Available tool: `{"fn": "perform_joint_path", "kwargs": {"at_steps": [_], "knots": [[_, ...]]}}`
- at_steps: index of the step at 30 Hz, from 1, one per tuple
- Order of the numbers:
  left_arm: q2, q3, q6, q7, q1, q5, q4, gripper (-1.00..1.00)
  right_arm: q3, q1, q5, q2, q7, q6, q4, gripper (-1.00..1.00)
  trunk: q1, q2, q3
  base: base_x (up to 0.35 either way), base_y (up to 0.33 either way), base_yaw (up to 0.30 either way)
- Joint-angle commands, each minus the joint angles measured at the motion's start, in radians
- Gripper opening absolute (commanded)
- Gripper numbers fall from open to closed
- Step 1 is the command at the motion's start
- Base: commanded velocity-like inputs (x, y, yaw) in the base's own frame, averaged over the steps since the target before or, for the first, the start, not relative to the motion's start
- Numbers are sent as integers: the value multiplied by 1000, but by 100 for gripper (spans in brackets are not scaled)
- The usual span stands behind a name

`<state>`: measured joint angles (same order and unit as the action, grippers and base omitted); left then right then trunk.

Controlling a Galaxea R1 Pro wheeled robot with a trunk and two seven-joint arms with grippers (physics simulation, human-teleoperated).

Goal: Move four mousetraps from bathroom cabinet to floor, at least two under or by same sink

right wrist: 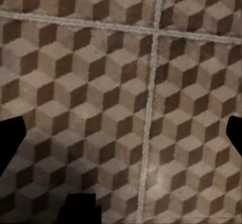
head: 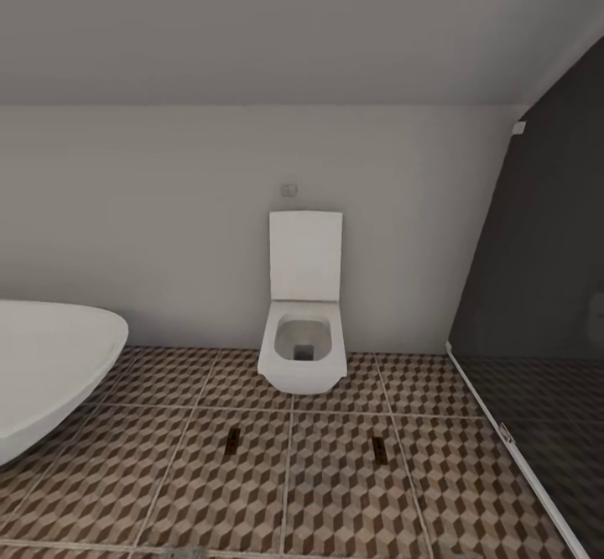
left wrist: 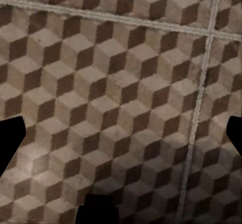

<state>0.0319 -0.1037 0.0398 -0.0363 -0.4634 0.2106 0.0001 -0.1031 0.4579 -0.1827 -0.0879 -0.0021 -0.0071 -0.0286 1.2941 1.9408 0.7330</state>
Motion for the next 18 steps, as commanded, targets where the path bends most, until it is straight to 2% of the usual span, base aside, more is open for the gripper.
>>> {"fn": "perform_joint_path", "kwargs": {"at_steps": [1, 8, 18], "knots": [[1, -8, 2, -4, 10, 11, 0, 100, -8, -12, -11, 0, 0, -1, -2, 100, -4, -7, -2, 0, 0, 0], [5, -8, -10, -7, 68, 20, 0, 100, -9, -80, -11, 0, -1, -5, -2, 100, -31, -56, -24, 0, 0, 0], [11, -8, -31, -8, 91, 54, 0, 100, -9, -102, -10, -1, -1, -8, -2, 100, -69, -126, -56, 0, 0, 0]]}}
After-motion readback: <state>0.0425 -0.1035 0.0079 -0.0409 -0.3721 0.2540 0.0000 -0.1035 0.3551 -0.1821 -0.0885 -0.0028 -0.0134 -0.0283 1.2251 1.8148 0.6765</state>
